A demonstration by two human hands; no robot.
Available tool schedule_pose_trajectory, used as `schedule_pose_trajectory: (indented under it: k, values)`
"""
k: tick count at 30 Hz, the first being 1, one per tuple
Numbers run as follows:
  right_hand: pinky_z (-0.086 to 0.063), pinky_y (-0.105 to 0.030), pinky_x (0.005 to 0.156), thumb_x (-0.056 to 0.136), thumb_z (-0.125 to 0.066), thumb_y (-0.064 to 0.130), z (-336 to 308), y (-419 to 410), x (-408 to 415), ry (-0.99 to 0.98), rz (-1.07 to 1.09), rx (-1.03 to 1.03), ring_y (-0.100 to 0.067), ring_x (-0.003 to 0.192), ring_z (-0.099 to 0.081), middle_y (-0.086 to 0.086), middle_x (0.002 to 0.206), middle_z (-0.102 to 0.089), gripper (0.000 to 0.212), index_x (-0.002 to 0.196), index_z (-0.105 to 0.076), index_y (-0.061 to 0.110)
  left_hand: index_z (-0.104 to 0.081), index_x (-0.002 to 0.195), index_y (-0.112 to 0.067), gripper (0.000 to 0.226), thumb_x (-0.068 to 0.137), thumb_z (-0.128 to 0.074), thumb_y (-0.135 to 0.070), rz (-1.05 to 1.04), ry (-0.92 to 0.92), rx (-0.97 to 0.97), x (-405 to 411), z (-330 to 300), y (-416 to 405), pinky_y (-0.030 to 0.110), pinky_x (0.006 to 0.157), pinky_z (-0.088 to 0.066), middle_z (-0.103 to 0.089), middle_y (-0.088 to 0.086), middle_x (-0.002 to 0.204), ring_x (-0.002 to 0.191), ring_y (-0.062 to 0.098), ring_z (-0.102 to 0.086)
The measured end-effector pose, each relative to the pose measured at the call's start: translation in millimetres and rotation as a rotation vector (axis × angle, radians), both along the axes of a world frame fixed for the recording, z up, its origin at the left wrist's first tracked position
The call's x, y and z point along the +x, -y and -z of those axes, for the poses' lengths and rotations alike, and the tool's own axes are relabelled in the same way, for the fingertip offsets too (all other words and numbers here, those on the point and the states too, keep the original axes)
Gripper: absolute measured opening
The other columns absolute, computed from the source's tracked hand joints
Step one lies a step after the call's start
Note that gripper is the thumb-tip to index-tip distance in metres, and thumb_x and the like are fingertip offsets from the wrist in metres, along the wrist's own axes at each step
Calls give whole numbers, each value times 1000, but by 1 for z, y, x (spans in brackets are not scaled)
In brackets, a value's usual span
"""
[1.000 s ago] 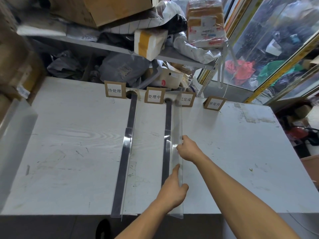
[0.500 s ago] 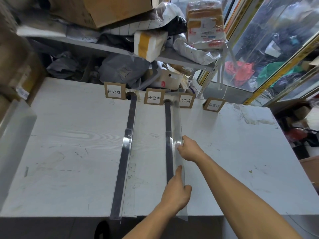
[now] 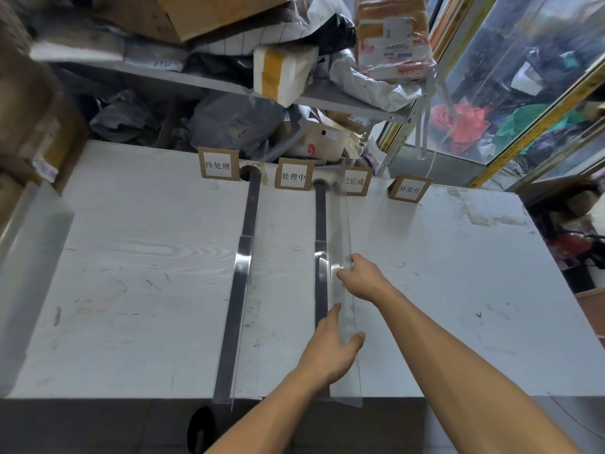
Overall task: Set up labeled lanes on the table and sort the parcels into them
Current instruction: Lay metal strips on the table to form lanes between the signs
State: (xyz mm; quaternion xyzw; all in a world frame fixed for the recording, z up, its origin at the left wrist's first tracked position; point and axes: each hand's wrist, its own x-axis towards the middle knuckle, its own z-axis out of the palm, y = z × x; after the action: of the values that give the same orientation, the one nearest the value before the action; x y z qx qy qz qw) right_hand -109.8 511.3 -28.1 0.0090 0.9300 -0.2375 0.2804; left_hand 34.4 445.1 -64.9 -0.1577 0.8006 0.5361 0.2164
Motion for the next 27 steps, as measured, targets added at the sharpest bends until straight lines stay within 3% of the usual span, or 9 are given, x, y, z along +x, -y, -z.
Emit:
schedule_pose_trajectory:
  k: [5, 9, 14, 17, 21, 27]
  values:
    - [-42, -31, 85, 101, -49, 37, -8, 0, 2, -56, 36, 11, -30, 126, -52, -15, 146, -47, 62, 151, -30, 7, -13, 153, -40, 72, 93, -48, -61, -46, -47, 3, -11, -3, 9, 43, 111, -37, -27, -5, 161, 143, 22, -37]
    - [-38, -39, 107, 100, -50, 37, -31, 17, 7, -382, 32, -11, -27, 137, -38, -11, 151, -40, 60, 150, -31, 9, -22, 151, -40, 62, 97, -51, -50, -142, -158, 19, -25, -21, 31, 39, 106, -42, -41, -5, 153, 134, 19, -47]
    - [-38, -36, 108, 100, -52, 34, -60, 77, 14, -589, -109, -170, -23, 136, -42, -7, 148, -46, 52, 147, -40, 14, -29, 147, -40, 56, 97, -51, -48, -283, -274, 19, -42, -55, 86, 32, 94, -48, -50, -5, 144, 120, 12, -55]
    - [-36, -29, 102, 99, -53, 34, -69, 110, 18, -622, -118, -232, -20, 132, -44, -3, 144, -49, 49, 144, -43, 17, -31, 147, -37, 53, 99, -52, -43, -353, -315, -6, -41, -70, 129, 27, 87, -45, -51, -5, 141, 110, 6, -51]
    - [-41, -32, 98, 99, -53, 33, -68, 122, 18, -571, -74, -217, -19, 126, -49, -4, 141, -51, 46, 141, -45, 17, -34, 146, -33, 49, 100, -52, -35, -405, -338, -16, -31, -77, 175, 22, 84, -45, -52, -4, 140, 109, 6, -51]
    - [-46, -39, 102, 100, -54, 34, -65, 128, 23, -510, -39, -166, -22, 127, -52, -4, 143, -52, 46, 142, -44, 17, -38, 145, -31, 47, 100, -52, -36, -418, -330, -5, -22, -71, 199, 31, 94, -48, -52, -2, 141, 119, 16, -55]
